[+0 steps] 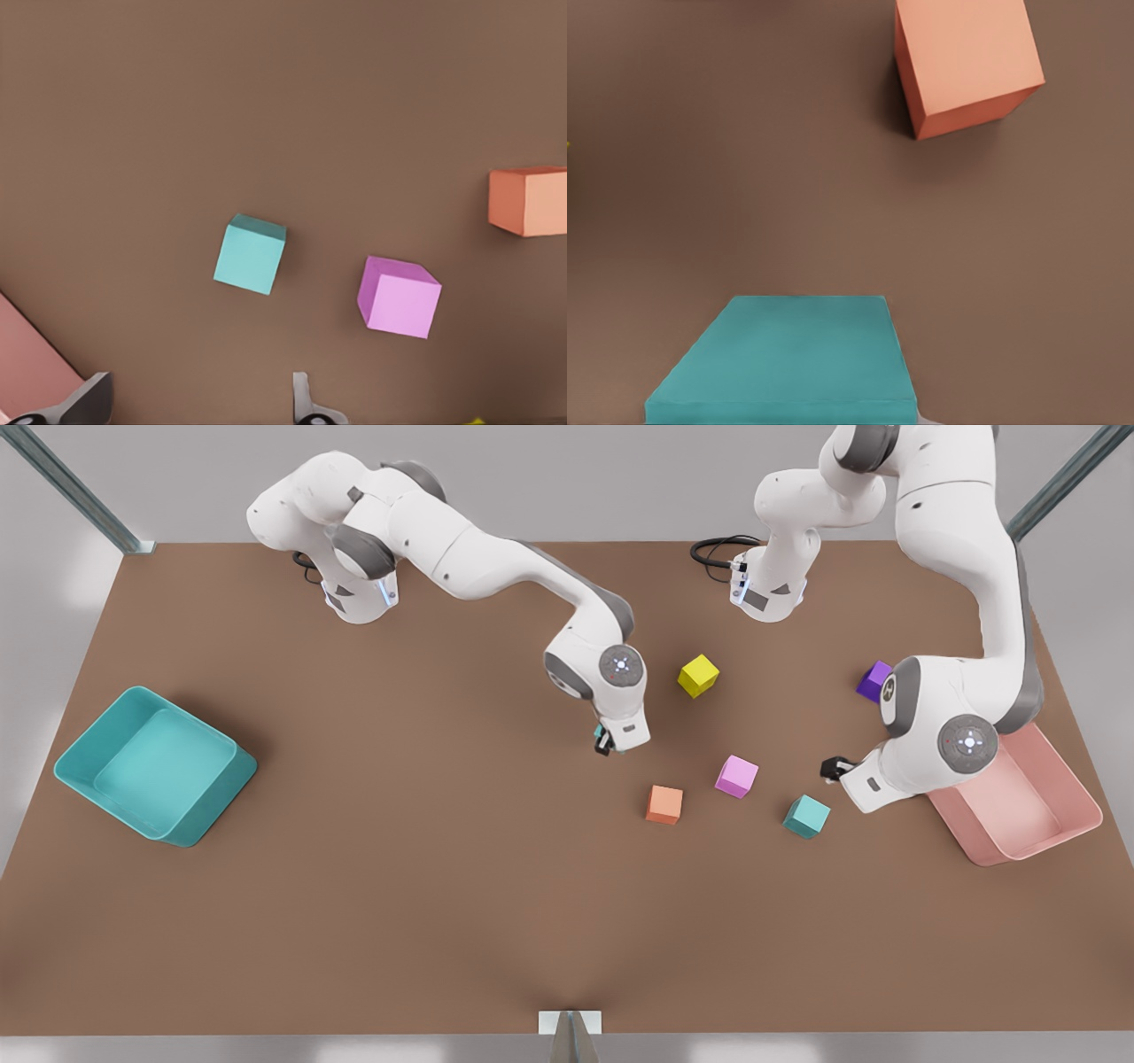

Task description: Stack the two blue cubes on top of each other

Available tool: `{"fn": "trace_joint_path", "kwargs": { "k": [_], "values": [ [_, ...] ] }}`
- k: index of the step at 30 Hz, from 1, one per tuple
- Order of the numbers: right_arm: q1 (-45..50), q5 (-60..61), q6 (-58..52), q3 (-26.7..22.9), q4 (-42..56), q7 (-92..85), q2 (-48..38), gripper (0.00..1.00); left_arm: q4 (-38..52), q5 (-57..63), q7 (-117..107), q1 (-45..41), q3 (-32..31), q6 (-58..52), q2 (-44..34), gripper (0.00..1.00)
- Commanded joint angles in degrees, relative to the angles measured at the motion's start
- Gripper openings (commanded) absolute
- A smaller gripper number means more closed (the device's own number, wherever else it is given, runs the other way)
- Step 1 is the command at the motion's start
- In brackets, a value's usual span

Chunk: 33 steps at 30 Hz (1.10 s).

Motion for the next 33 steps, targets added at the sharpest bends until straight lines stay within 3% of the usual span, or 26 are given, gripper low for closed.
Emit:
{"fn": "trace_joint_path", "kwargs": {
  "k": [1,4,8,13,14,16,17,21,26,28,31,33],
  "values": [
    [0.8,-3.4,5.6,0.0,0.0,19.5,1.5,0.21,-1.7,0.5,18.2,0.5,0.0,12.1,-0.1,1.00],
    [2.3,-5.2,7.6,-0.1,0.0,22.0,3.7,0.21,-9.2,3.8,20.6,0.7,-0.2,20.8,-1.4,1.00],
    [2.1,-9.5,7.4,0.1,-2.9,23.5,2.9,0.21,-13.4,2.2,20.5,2.6,-2.8,19.5,-1.7,1.00],
    [2.2,-13.9,8.3,0.5,-5.7,28.6,3.0,0.21,-10.7,1.3,20.3,2.9,-4.3,21.5,3.4,1.00],
    [2.3,-14.0,8.4,0.5,-5.7,29.2,3.5,0.27,-10.7,1.3,20.3,2.9,-4.3,22.9,4.6,1.00],
    [2.1,-13.8,11.6,0.5,-5.7,29.2,3.8,0.87,-10.7,1.3,20.3,3.4,-4.3,24.8,6.4,1.00],
    [2.1,-13.8,11.6,0.6,-5.7,29.2,3.8,0.99,-10.7,1.4,20.3,3.3,-4.2,24.9,6.8,1.00],
    [1.8,-13.4,10.9,0.7,-5.6,29.2,2.9,1.00,-10.6,1.7,20.3,3.2,-4.2,25.0,8.1,1.00],
    [0.0,-10.7,-2.1,3.4,-13.4,27.0,-14.2,1.00,-11.5,2.2,20.6,3.5,-4.2,26.4,9.3,1.00],
    [-2.3,-3.0,-12.9,2.4,-13.4,17.9,-23.2,1.00,-11.7,3.3,20.7,3.6,-4.1,26.6,9.4,1.00],
    [-15.3,3.4,-30.5,-6.0,-13.4,17.0,-35.8,1.00,-11.7,4.5,20.5,4.6,-4.1,28.0,10.2,1.00],
    [-31.6,3.2,-40.1,-7.1,-13.9,17.5,-40.4,1.00,-11.7,4.5,20.5,4.8,-4.2,28.2,11.0,1.00]
  ]
}}
